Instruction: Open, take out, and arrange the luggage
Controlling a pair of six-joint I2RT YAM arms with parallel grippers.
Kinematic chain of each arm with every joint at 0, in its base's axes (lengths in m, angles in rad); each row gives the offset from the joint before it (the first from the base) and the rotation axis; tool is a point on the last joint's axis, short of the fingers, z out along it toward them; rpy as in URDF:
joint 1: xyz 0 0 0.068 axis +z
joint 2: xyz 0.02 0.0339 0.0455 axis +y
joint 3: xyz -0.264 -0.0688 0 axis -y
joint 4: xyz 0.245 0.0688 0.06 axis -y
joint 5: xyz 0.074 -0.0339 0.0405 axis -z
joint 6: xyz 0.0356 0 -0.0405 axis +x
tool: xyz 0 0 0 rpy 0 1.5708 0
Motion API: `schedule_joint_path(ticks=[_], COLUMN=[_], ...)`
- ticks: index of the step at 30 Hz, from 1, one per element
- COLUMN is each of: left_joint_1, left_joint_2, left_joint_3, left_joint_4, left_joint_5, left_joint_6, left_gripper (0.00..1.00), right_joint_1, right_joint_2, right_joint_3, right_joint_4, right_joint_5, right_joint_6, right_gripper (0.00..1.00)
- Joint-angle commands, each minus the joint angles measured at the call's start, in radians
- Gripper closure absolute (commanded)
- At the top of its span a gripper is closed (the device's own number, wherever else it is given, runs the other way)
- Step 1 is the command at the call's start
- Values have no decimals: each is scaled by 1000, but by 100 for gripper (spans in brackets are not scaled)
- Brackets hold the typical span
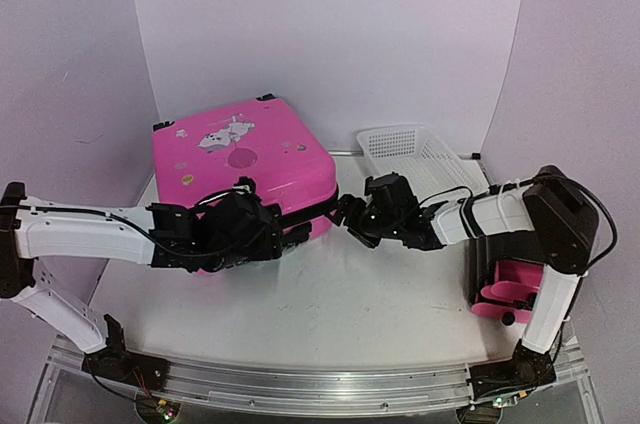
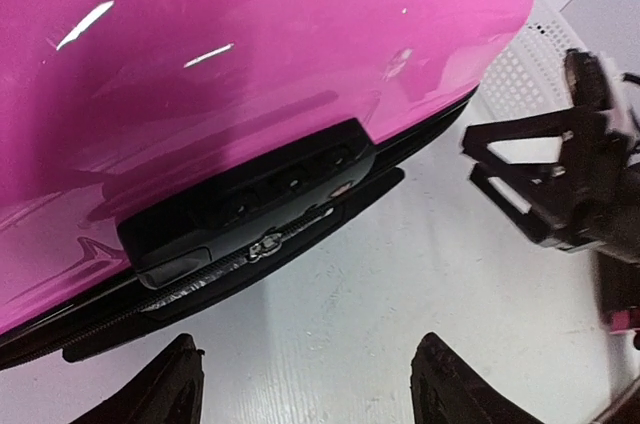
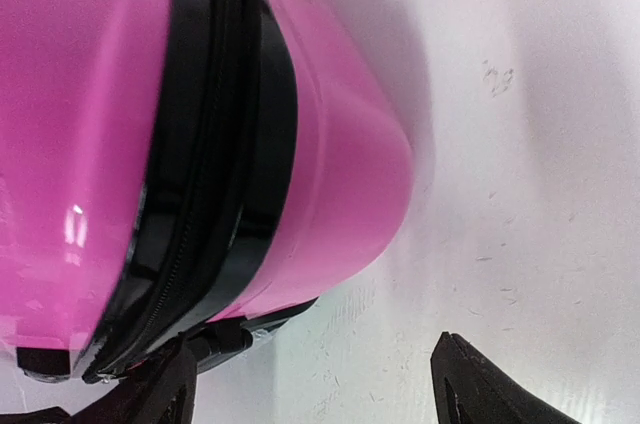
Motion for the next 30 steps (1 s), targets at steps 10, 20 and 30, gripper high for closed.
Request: schedule_joint_path(ticks=[10,20,30], left_joint_1=[-71,-34,0], left_joint_2=[248,380,419], left_joint_3=[94,237,290], left_joint_4=[-6,-115,-178], left_joint_5=[-369,-416,-423], left_joint_6=[-211,-276,-313], left_gripper=[33,42,57], right_joint_1=[7,7,7], right_joint_2=[-218,-362,-463], right_joint_3=[-62,-170,-212], right_joint_4=[-63,-71,-101], right_joint_5=[90,142,173], right_joint_6=[-148,-180,-218], right_gripper=[18,19,19])
